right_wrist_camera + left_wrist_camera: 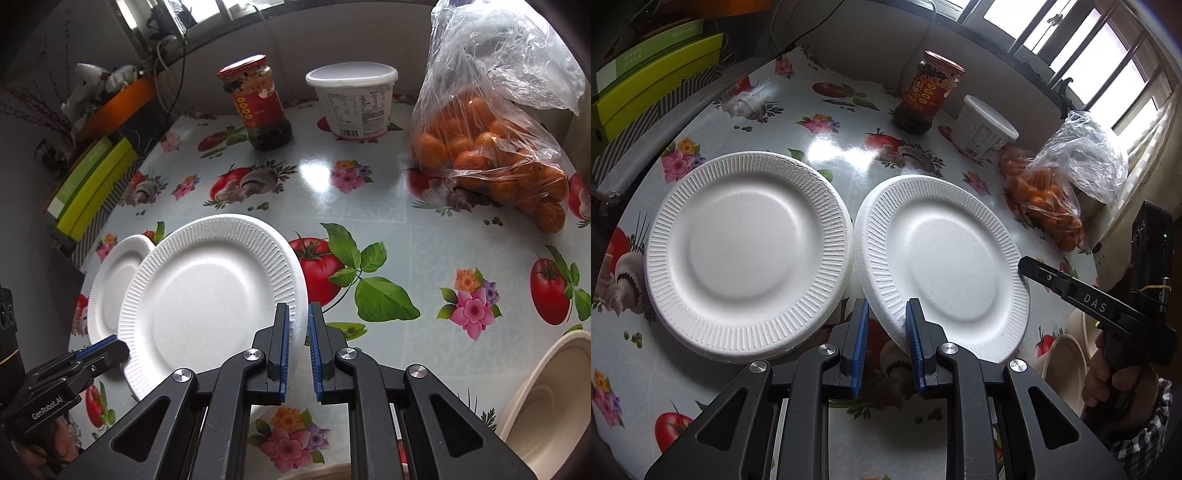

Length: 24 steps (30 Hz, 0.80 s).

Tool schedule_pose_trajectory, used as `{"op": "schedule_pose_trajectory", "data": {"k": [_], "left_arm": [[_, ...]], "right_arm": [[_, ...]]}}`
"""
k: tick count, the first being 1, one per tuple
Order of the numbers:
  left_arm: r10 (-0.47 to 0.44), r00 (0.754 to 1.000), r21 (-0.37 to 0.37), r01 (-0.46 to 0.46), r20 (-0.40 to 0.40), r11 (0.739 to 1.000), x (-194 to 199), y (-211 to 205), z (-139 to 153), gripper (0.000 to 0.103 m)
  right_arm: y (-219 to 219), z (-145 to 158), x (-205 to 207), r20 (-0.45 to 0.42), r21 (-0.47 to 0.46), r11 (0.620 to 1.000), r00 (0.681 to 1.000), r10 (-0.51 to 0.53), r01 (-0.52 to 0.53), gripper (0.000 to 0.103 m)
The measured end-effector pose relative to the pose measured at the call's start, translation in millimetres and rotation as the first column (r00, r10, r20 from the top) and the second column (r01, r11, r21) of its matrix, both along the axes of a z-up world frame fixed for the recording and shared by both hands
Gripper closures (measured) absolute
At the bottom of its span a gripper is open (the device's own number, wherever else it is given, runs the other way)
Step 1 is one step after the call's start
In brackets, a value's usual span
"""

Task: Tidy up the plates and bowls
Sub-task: 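Lift the plate with the right gripper and lower it onto the other plate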

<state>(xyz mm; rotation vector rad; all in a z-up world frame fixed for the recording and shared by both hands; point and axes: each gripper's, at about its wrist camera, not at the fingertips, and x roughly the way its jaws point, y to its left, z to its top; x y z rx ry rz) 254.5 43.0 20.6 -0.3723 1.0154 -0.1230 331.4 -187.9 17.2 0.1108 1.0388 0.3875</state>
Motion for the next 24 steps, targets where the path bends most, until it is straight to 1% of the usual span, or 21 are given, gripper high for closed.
{"op": "schedule_pose_trajectory", "data": {"k": [12, 18, 24], "left_arm": [[0.031, 0.999, 0.002, -0.031, 0.026, 1.0, -16, 23, 10, 0.082], [0.051, 0.998, 0.003, -0.051, 0.031, 0.999, -22, 38, 10, 0.082], [0.085, 0.996, 0.007, -0.086, 0.032, 0.996, -27, 58, 9, 0.082]], "right_arm": [[26, 14, -12, 0.025, -0.007, 1.0, 0.999, 0.03, -0.03, 0.092], [41, 14, -15, 0.024, -0.007, 0.999, 0.999, 0.044, -0.044, 0.092], [64, 14, -17, 0.024, 0.0, 0.998, 0.997, 0.068, -0.068, 0.092]]}}
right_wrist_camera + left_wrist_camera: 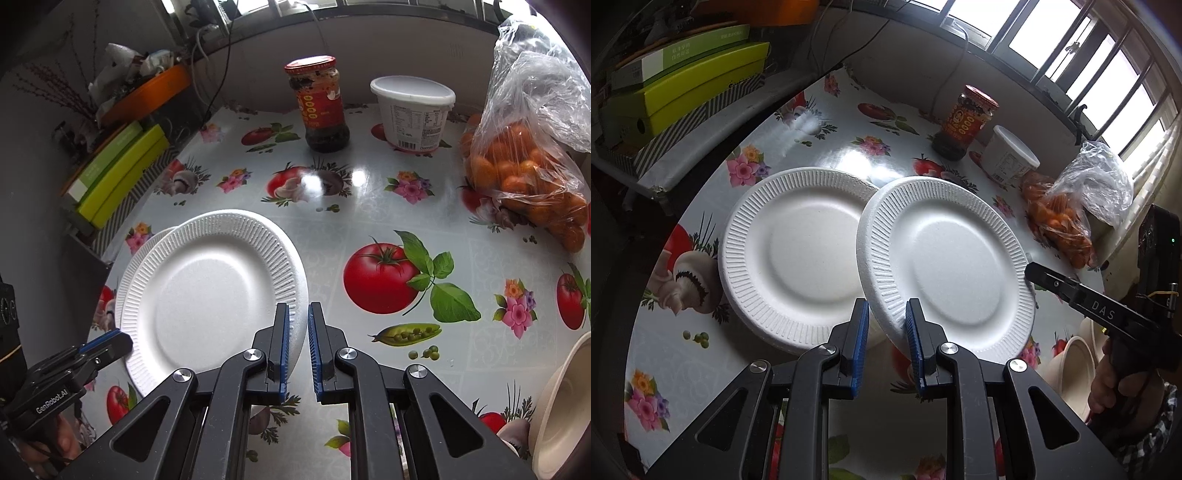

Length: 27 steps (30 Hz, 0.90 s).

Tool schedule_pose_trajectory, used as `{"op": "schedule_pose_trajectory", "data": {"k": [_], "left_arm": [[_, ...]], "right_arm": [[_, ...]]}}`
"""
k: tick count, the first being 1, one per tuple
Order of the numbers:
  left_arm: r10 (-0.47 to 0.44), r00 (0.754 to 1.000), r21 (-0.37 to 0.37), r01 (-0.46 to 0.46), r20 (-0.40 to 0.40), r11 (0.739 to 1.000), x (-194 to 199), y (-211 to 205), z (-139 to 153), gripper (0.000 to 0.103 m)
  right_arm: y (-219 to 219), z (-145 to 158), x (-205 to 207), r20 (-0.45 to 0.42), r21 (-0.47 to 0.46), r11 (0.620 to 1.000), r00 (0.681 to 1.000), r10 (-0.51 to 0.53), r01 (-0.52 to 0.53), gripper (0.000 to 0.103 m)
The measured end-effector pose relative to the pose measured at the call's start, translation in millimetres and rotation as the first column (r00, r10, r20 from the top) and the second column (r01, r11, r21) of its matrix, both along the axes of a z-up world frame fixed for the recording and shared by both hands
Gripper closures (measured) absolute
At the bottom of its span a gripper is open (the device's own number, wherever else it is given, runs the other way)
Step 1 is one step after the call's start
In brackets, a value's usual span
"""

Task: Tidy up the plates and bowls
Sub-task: 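Lift the plate with the right gripper and lower it onto the other plate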

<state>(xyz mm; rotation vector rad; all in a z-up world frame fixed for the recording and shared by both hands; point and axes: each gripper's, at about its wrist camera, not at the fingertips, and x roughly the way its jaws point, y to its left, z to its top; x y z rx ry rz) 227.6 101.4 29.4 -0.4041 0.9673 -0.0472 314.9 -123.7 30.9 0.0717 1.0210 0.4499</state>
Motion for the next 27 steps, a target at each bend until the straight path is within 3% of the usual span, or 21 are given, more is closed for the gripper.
{"op": "schedule_pose_trajectory", "data": {"k": [27], "left_arm": [[0.124, 0.991, 0.023, -0.123, -0.043, 0.992, -4, 77, -20, 0.082]], "right_arm": [[88, -23, 10, -0.047, 0.001, 0.995, 0.994, 0.097, -0.097, 0.092]]}}
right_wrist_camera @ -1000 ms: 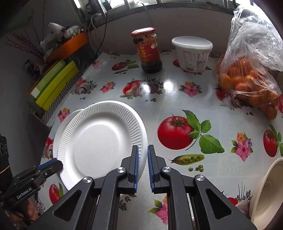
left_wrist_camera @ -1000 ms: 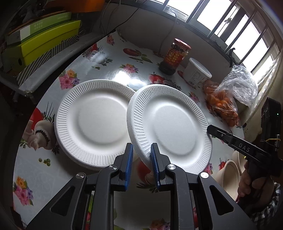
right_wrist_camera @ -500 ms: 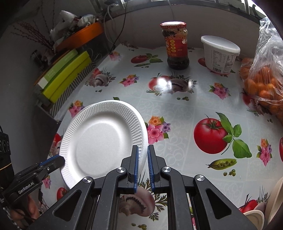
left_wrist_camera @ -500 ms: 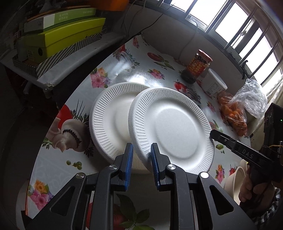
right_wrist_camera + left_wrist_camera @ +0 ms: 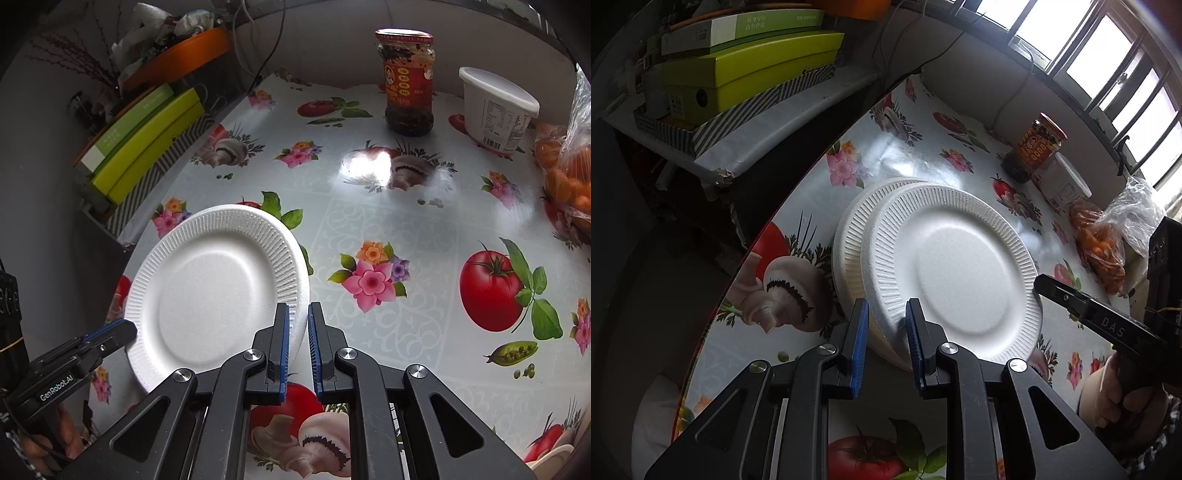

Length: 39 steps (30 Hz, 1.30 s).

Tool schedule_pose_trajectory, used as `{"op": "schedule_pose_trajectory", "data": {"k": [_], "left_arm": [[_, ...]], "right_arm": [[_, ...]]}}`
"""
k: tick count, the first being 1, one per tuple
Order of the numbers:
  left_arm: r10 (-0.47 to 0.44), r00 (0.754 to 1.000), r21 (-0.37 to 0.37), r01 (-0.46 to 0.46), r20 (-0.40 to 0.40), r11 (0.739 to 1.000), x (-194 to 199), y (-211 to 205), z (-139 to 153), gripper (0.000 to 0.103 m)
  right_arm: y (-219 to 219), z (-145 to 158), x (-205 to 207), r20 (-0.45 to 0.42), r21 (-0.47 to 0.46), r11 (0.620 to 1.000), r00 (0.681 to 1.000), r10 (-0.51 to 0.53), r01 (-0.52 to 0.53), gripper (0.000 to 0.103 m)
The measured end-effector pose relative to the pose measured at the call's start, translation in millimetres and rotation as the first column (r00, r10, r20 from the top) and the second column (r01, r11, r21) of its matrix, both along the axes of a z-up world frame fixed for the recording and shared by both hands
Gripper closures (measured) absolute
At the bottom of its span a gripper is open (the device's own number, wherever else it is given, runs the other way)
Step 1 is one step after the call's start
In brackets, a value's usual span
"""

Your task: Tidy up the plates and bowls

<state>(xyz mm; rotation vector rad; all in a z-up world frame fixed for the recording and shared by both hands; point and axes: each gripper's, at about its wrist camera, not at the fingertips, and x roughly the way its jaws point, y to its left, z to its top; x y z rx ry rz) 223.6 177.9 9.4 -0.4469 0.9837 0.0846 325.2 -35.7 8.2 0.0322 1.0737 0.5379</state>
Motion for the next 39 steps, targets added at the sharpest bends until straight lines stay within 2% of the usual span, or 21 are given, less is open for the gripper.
{"op": "schedule_pose_trajectory", "data": {"k": [12, 39], "left_arm": [[0.01, 1.0, 0.028, -0.009, -0.027, 1.0, 11, 7, -4, 0.082], [0.011, 0.999, 0.047, -0.009, -0.039, 0.999, 15, 6, -6, 0.082]], "right_arm": [[13, -10, 11, -0.012, -0.008, 1.0, 1.0, 0.001, -0.001, 0.092], [13, -11, 16, -0.009, 0.005, 1.0, 1.0, -0.004, 0.004, 0.092]]}}
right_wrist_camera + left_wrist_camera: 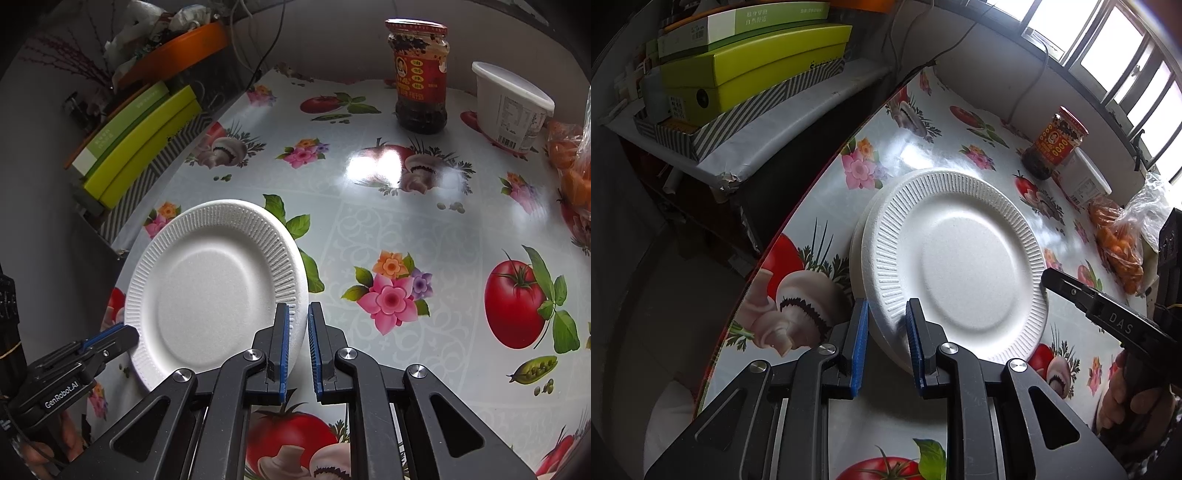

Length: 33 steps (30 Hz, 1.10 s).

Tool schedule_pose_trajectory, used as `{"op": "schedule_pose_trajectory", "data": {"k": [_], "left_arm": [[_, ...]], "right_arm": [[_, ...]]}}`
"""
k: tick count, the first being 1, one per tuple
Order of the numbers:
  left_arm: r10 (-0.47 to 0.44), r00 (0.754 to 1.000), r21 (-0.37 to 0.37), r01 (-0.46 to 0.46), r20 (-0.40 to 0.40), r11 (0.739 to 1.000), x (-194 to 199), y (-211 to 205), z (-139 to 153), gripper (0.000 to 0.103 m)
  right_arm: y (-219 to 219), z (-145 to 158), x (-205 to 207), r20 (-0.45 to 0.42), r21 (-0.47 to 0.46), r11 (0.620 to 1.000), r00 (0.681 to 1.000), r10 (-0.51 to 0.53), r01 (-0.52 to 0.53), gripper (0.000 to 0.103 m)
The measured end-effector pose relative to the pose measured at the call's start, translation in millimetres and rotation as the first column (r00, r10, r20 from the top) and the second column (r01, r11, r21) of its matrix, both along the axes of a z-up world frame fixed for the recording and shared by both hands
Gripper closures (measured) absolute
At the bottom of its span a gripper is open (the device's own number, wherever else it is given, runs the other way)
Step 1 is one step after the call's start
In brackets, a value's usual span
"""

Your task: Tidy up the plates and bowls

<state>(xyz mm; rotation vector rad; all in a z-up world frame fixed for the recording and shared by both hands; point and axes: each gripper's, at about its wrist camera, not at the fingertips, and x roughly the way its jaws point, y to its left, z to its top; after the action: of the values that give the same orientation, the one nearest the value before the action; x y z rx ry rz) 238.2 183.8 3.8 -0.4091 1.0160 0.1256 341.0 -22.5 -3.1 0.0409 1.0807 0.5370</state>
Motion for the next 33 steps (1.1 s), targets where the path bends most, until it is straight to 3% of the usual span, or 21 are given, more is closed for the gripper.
{"op": "schedule_pose_trajectory", "data": {"k": [21, 33], "left_arm": [[0.013, 1.0, 0.014, -0.013, -0.011, 1.0, -0.5, 1.7, 0.0, 0.078], [0.007, 1.0, 0.01, -0.007, 0.005, 1.0, -4.4, -0.9, 6.1, 0.077]], "right_arm": [[7.2, -1.2, -2.1, 0.007, -0.008, 1.0, 1.0, 0.013, -0.013, 0.082], [7.1, 3.8, -8.1, 0.029, -0.007, 1.0, 1.0, 0.01, -0.01, 0.065]]}}
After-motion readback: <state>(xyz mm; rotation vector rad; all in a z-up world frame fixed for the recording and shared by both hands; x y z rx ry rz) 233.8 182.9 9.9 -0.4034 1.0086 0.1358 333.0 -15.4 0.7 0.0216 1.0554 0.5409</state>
